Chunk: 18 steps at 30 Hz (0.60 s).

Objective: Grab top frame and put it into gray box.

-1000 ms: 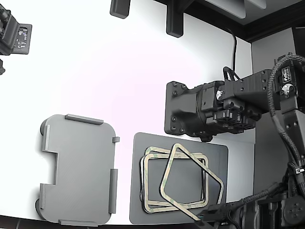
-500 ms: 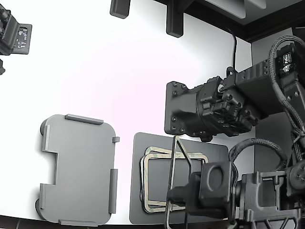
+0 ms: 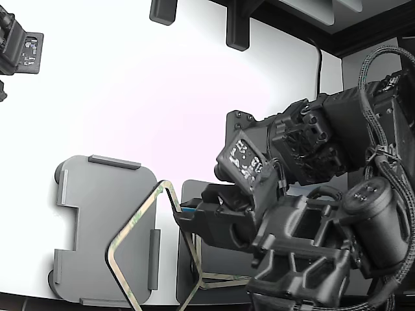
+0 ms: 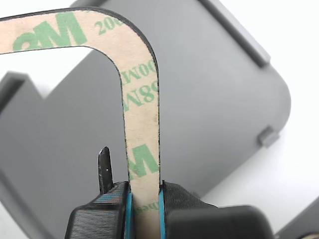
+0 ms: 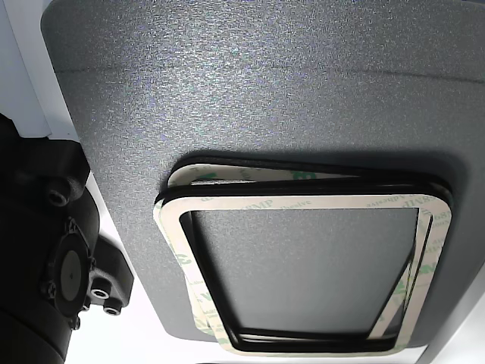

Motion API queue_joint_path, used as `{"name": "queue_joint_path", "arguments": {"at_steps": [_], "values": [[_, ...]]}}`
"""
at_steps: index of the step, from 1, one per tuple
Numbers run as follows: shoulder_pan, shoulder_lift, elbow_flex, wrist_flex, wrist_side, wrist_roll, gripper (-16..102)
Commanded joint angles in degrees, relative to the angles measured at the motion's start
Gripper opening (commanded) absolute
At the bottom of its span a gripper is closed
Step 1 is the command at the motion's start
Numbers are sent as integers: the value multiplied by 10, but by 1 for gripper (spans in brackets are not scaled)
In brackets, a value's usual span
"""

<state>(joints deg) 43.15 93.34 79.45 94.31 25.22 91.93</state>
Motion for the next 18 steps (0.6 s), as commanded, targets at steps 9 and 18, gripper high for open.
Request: {"name": "queue_joint_path", "arguments": {"at_steps": [9,18], "values": [[-87,-40,-34,4,-124,355,-12],[-125,-95,-47,4,-179,320,-12]]}}
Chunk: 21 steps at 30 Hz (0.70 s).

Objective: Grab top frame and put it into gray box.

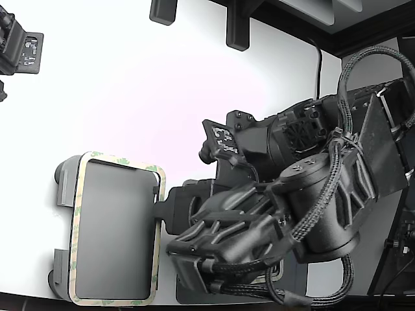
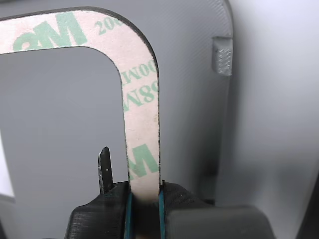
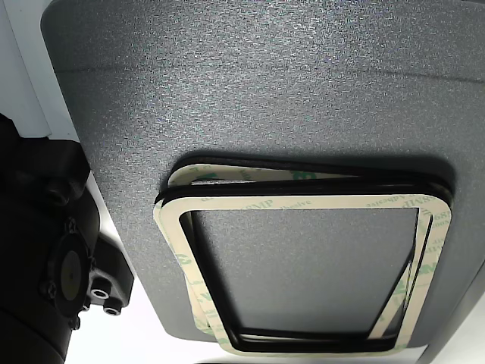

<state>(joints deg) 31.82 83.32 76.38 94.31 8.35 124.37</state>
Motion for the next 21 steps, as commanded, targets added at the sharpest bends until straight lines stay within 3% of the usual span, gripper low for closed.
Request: {"name": "queue_joint_path", "arguments": {"at_steps": [1,10,21], "values": [[-15,-1,-19,4,-19,-2,-12],[-27,-30,-34,5,-69,8,-12],[-33,-27,-12,5,-69,-8,-12]]}}
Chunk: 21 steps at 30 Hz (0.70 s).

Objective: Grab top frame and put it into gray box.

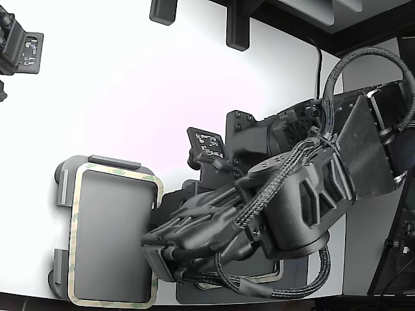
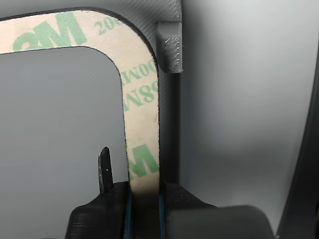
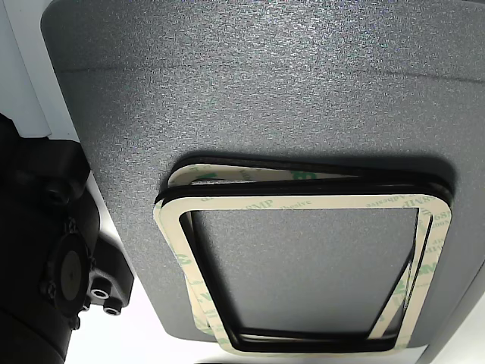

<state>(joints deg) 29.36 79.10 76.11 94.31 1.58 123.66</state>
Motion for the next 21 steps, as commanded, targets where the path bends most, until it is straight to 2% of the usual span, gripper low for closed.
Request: {"name": "queue_joint_path", "arguments": {"at_steps": [1,21], "values": [[-10,13,-11,5,-2,-3,-12],[-27,-1,-15,5,-7,-28,-12]]}}
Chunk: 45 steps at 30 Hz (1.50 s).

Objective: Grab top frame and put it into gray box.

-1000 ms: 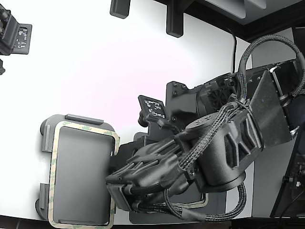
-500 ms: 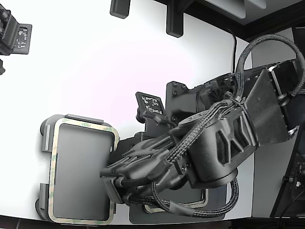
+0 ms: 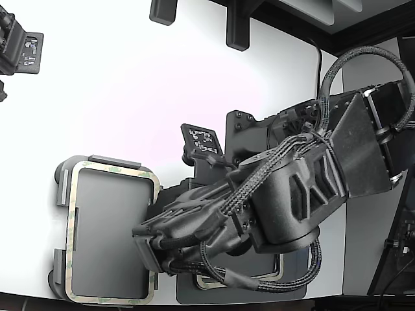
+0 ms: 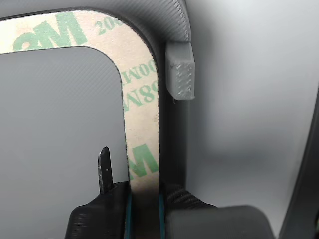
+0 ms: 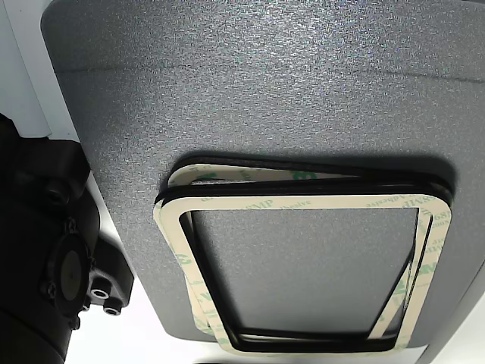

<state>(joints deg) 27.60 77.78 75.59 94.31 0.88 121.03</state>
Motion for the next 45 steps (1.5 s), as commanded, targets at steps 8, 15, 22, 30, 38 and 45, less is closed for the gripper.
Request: {"name": "queue_joint_path", "arguments": {"at_steps": [8,15,22,30,38,45], "values": [[-14,11,-10,5,-1,-9,-12],[-18,9,-2,5,-5,-13,-12],[-20,7,-6,5,-6,-13,-12],[-20,0,-14,5,-11,-9,-12],[-20,-7,-18,4,-11,-10,-12],[-20,-11,-18,2,-12,-11,-12]]}}
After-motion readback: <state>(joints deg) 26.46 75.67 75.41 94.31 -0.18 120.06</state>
